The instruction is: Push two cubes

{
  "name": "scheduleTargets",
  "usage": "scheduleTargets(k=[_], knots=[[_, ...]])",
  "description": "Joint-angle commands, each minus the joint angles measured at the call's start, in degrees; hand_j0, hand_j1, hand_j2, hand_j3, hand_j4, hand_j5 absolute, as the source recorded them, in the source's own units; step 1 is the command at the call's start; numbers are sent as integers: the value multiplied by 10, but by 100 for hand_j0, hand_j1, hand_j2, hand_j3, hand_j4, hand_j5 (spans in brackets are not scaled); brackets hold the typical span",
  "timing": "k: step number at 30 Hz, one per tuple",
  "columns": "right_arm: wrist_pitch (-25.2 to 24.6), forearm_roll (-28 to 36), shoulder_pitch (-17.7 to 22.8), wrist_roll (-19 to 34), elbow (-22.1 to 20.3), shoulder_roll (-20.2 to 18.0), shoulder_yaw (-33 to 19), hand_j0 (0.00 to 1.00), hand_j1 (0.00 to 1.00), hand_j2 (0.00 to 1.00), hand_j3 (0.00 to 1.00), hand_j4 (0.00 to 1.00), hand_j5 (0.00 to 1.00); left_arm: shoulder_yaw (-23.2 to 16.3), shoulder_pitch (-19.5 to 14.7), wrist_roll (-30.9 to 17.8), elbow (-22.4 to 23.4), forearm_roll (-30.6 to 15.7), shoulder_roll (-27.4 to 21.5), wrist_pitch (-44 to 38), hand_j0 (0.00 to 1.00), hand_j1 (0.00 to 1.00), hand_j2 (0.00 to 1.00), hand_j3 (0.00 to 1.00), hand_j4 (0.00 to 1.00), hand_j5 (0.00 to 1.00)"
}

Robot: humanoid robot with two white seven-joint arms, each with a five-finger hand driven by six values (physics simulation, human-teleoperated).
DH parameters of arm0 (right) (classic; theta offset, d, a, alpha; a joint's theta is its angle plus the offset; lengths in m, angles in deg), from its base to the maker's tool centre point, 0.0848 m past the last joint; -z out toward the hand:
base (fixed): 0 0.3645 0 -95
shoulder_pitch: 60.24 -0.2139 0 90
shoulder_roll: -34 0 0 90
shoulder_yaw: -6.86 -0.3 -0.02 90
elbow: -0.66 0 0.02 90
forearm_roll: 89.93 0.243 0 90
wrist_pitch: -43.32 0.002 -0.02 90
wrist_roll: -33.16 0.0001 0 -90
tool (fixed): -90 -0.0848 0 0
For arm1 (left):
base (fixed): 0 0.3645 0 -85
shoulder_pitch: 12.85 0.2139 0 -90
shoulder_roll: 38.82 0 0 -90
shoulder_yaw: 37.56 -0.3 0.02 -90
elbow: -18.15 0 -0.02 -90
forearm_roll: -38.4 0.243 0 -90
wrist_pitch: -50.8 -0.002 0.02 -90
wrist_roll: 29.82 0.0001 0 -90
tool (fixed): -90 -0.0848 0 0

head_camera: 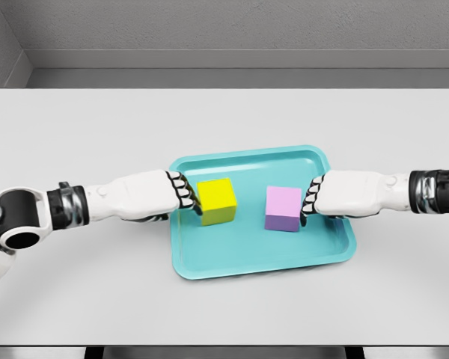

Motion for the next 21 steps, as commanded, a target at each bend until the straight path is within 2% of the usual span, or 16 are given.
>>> scheduleTargets(k=[1, 9, 21], knots=[[-1, 6, -1, 0, 0, 0, 0, 64, 64, 64, 64, 64, 64, 0, 0, -4, 0, -2, 9, -1, 74, 74, 74, 74, 74, 74], [-1, 2, -4, 0, 0, 2, 0, 64, 64, 64, 64, 64, 64, 0, -1, -15, -1, 1, 18, -1, 74, 74, 74, 74, 74, 74], [-1, -1, -11, 0, 1, 27, 0, 64, 64, 64, 64, 64, 64, 3, 3, -15, 15, 0, 10, -1, 74, 74, 74, 74, 74, 74]])
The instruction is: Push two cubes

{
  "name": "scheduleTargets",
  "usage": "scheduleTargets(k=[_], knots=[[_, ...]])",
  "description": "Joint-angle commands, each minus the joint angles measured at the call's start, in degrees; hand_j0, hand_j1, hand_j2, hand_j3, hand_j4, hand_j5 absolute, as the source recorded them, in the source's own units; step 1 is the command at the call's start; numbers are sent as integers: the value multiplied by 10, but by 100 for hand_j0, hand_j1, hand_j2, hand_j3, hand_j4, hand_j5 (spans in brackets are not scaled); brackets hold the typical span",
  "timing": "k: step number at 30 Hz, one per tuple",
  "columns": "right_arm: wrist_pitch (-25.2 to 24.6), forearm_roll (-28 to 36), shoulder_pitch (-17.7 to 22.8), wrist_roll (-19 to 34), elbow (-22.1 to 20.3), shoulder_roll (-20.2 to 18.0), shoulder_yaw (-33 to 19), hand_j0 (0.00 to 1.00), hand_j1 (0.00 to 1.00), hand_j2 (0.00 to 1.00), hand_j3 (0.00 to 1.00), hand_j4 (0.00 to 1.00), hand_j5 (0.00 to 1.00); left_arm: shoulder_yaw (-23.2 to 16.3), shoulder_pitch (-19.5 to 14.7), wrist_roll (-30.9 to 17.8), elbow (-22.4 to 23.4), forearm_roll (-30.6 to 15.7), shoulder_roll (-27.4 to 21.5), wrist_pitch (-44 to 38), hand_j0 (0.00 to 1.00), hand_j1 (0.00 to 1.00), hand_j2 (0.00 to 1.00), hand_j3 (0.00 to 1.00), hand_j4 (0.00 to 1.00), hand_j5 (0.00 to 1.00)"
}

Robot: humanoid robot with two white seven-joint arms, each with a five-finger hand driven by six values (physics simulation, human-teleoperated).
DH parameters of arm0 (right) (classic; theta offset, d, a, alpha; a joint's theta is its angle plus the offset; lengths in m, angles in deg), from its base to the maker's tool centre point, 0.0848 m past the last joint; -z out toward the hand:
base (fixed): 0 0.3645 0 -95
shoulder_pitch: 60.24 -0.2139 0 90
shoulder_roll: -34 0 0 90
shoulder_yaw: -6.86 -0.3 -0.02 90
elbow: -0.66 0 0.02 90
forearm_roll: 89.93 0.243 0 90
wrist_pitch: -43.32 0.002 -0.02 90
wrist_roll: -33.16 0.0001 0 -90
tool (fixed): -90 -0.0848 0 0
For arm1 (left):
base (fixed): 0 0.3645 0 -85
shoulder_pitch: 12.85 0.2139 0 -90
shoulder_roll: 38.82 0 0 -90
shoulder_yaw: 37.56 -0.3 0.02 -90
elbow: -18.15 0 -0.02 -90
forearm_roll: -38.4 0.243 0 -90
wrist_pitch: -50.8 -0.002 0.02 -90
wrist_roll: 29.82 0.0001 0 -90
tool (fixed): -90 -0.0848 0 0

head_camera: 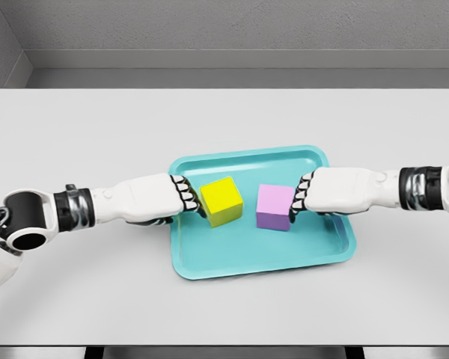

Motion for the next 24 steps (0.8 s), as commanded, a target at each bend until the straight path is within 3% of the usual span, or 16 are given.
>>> scheduleTargets(k=[1, 11, 24], knots=[[-1, 2, -1, 0, 2, 3, 0, 64, 64, 64, 64, 64, 64, 2, -1, 0, 9, -3, -3, -1, 74, 74, 74, 74, 74, 74], [-1, -3, -6, 0, 4, 22, 4, 64, 64, 64, 64, 64, 64, 0, -24, -1, 28, -1, 6, -1, 75, 75, 75, 75, 75, 75], [-1, -3, -23, 0, 37, 40, 9, 64, 64, 64, 64, 64, 64, -1, -31, -23, 34, 21, 62, -1, 75, 75, 75, 75, 75, 75]])
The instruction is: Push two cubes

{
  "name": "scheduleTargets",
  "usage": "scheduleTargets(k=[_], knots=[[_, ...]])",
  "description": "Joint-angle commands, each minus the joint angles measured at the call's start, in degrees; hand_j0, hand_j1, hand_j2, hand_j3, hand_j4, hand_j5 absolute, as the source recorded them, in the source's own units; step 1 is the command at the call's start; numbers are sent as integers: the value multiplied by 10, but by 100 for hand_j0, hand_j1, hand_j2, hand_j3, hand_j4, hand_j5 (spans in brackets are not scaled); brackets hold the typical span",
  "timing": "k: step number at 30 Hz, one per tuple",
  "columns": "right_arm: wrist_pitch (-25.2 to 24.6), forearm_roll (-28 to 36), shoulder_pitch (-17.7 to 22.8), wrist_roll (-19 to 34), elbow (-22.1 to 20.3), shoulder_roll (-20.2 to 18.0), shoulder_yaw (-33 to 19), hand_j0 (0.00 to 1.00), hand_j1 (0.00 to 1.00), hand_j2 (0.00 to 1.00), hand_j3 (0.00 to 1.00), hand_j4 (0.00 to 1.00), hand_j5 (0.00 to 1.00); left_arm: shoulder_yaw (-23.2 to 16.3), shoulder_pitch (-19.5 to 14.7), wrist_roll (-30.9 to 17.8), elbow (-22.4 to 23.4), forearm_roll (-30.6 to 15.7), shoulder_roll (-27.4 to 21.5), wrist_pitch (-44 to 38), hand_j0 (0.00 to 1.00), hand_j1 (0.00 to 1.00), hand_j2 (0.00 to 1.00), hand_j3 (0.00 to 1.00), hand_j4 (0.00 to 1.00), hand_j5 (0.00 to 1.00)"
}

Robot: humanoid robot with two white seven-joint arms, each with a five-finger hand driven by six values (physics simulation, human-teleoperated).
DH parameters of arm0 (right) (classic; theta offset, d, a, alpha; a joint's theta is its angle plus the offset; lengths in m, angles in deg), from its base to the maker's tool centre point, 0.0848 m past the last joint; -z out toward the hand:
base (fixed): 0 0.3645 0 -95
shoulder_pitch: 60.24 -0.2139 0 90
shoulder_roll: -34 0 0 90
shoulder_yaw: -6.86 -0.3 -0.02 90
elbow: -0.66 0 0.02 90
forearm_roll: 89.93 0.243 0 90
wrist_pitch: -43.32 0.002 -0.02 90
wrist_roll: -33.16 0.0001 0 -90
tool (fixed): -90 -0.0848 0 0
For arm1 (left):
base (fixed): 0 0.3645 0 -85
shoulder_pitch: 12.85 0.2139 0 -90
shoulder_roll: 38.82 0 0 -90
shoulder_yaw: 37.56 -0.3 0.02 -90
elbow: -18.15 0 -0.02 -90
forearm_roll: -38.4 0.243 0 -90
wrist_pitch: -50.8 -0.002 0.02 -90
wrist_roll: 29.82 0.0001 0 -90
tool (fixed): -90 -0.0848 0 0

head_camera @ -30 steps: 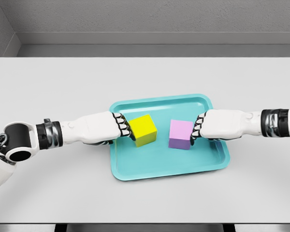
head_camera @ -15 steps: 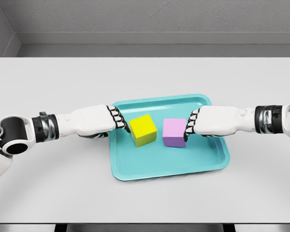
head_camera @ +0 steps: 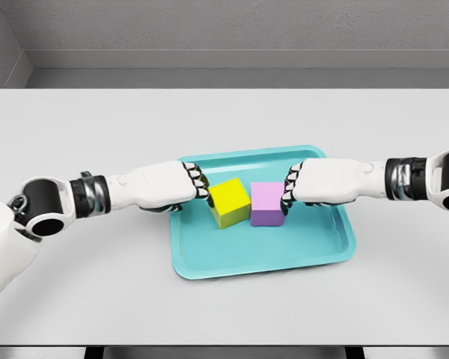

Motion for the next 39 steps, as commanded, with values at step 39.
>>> scheduleTargets(k=[39], knots=[[-2, 8, -15, -1, 31, 8, -1, 64, 64, 64, 64, 64, 64, 27, 2, -1, 40, -24, -59, 6, 78, 78, 78, 78, 78, 78]])
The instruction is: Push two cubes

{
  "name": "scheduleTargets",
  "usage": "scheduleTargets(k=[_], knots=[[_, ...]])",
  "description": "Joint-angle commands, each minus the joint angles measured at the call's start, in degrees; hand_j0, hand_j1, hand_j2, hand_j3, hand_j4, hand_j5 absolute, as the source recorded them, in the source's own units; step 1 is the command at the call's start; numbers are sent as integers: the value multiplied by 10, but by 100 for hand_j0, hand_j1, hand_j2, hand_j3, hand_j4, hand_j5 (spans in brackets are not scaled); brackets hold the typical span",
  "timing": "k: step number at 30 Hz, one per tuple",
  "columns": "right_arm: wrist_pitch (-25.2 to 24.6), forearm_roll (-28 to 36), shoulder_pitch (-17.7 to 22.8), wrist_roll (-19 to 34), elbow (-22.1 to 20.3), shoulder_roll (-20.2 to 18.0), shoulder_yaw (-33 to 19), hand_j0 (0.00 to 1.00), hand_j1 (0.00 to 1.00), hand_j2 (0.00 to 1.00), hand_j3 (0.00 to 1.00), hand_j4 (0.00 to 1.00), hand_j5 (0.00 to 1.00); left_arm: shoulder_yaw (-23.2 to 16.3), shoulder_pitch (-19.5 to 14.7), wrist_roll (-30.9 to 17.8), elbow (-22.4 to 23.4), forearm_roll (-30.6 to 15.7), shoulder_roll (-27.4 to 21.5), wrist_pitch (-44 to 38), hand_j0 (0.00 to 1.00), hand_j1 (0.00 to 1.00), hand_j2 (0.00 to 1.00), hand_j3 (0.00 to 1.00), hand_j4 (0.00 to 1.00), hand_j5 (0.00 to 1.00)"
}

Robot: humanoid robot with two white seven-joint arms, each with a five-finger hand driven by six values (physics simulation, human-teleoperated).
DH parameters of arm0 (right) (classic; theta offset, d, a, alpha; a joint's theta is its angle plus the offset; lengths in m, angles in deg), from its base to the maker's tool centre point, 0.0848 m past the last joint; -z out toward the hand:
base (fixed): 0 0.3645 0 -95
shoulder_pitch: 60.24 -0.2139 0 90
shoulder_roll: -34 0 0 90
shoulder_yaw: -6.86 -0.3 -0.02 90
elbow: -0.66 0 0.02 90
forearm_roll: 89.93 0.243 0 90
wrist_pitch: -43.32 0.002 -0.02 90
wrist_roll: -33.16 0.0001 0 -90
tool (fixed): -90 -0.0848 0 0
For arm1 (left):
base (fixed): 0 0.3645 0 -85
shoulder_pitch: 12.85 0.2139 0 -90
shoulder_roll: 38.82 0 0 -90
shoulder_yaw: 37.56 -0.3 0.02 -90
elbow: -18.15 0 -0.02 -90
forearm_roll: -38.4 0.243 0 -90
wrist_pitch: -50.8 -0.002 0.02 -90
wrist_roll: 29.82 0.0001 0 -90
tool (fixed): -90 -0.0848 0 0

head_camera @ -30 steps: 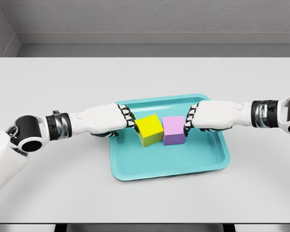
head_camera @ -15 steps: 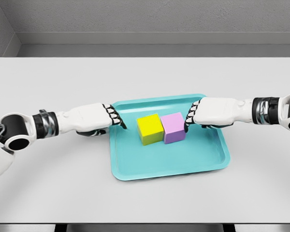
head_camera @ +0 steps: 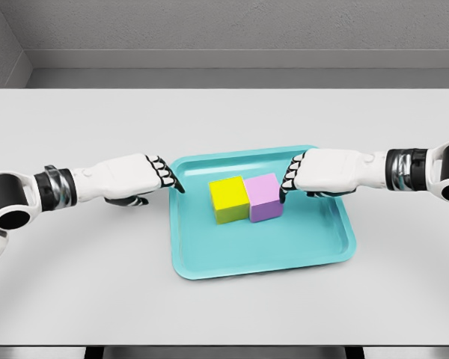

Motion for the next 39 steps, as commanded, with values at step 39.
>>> scheduleTargets(k=[39], knots=[[-2, 139, 159, 0, 2, -135, -255, 99, 99, 99, 99, 99, 99, 76, 6, 0, 116, -188, -171, -1, 100, 100, 100, 100, 100, 100]])
